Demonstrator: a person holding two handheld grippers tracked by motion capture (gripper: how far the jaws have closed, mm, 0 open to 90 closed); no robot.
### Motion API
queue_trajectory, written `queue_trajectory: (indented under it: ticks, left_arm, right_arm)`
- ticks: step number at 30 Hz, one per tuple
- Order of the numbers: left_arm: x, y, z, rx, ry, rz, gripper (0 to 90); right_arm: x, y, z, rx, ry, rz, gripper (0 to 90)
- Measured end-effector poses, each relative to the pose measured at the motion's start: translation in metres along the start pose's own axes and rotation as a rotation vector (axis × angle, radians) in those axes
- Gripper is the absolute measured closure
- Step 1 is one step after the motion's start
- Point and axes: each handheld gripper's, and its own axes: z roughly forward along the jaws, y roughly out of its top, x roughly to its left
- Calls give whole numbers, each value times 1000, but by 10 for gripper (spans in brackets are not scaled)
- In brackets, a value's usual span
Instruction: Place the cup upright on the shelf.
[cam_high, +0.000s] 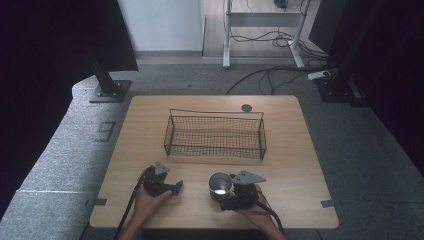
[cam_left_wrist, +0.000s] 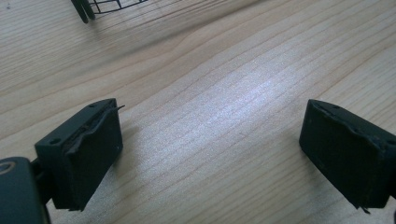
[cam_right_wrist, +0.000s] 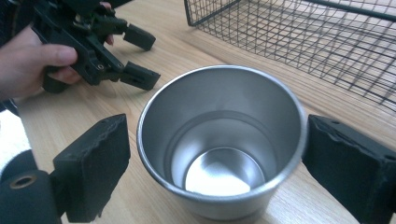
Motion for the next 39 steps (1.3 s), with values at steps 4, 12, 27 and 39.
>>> queue_trajectory:
  ticks: [4,12,27,39]
  left_arm:
    - [0,0,0,0,0,0,59]
    - [0,0,0,0,-2,1,57]
    - [0,1,1,-1,-5,3,56]
    - [0,1,1,0,-4,3,56]
  right_arm:
    - [3,-1,9,17,-6,-15,71]
    - [6,-3,17,9,-52,-41,138]
    - [2,-1,13,19,-10,-64,148]
    - [-5,13,-7,-36,10,-62,148]
